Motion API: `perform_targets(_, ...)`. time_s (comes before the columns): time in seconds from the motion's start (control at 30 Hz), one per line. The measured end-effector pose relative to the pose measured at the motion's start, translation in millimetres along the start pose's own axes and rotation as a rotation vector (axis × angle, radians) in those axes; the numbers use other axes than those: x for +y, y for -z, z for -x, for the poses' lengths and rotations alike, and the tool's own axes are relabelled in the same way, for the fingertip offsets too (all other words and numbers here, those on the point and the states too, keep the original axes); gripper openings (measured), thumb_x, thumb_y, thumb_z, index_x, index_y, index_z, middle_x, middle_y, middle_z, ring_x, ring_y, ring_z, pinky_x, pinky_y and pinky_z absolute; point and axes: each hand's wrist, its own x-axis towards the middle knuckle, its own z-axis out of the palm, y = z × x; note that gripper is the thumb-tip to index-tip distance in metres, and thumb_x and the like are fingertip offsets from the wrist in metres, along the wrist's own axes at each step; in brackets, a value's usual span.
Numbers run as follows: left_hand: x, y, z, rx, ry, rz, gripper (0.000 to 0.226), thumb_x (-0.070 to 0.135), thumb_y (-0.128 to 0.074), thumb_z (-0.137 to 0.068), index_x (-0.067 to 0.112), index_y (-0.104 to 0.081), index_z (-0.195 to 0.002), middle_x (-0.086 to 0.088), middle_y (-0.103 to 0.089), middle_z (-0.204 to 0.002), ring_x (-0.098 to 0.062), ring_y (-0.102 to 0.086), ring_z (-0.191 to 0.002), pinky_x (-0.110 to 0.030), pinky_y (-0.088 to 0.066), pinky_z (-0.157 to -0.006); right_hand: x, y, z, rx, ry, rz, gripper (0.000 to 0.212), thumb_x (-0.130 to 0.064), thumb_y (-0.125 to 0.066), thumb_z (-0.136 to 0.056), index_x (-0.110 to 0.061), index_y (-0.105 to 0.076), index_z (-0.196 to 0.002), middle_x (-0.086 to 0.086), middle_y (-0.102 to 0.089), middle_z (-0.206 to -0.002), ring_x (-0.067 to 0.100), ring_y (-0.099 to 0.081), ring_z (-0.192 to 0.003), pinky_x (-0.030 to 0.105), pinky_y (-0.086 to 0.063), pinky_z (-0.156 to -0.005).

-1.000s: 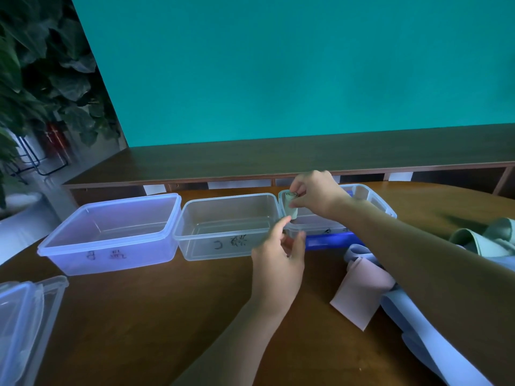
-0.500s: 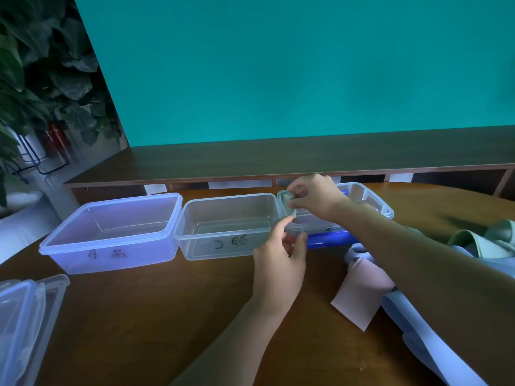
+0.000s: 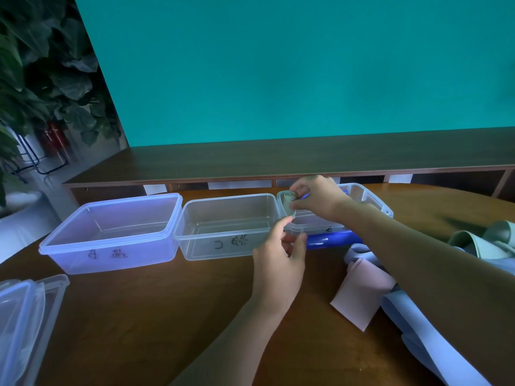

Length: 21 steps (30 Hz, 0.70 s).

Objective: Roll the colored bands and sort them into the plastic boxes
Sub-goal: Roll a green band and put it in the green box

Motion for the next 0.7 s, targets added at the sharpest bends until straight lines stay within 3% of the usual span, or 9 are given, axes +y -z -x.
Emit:
perform_targets(0.2,0.8,0.1,0.6,-0.008,0.004,0.003,0.046,0.032,-0.067,-0.094,0.024,-0.057,-0.139,0.015,-0.069,-0.093,0.010,-0.061,-0.079,-0.001,-0.046,-0.070,-0.4,-0.3,0.2,0.024,0.007,0.011,0.039,-0.029,-0.081,-0.085,-0.015,-0.069,-0.119,0.003,-0.071,-0.110,0.012,-0.061,-0.094,0.024,-0.044,-0.082)
perform_targets(0.43,0.7,1.0,0.6,0.003,-0.012,-0.009,0.046,0.032,-0.067,-0.094,0.022,-0.057,-0.139,0.011,-0.071,-0.095,0.004,-0.061,-0.079,0.000,-0.045,-0.070,-1.8,2.0,-0.8,0.045,0.015,0.033,0.031,-0.028,-0.083,-0.083,-0.016,-0.072,-0.109,0.001,-0.072,-0.101,0.013,-0.066,-0.091,0.023,-0.052,-0.080)
perform_targets(0.53,0.9,0.7,0.4,0.000,-0.011,-0.007,0.046,0.032,-0.067,-0.094,0.022,-0.057,-0.139,0.014,-0.069,-0.093,0.009,-0.060,-0.077,-0.001,-0.045,-0.070,-1.7,4.4,0.7,0.050,0.010,0.034,0.029,-0.028,-0.083,-0.082,-0.016,-0.073,-0.106,0.000,-0.072,-0.097,0.014,-0.067,-0.090,0.028,-0.057,-0.084)
perform_targets(0.7,0.5,0.2,0.9,-0.003,-0.013,-0.009,0.047,0.031,-0.067,-0.094,0.022,-0.057,-0.139,0.018,-0.066,-0.093,0.016,-0.057,-0.077,0.000,-0.045,-0.070,-0.3,1.7,1.1,0.022,-0.017,0.006,0.031,-0.026,-0.082,-0.084,-0.015,-0.072,-0.111,0.001,-0.072,-0.102,0.014,-0.067,-0.092,0.023,-0.052,-0.080)
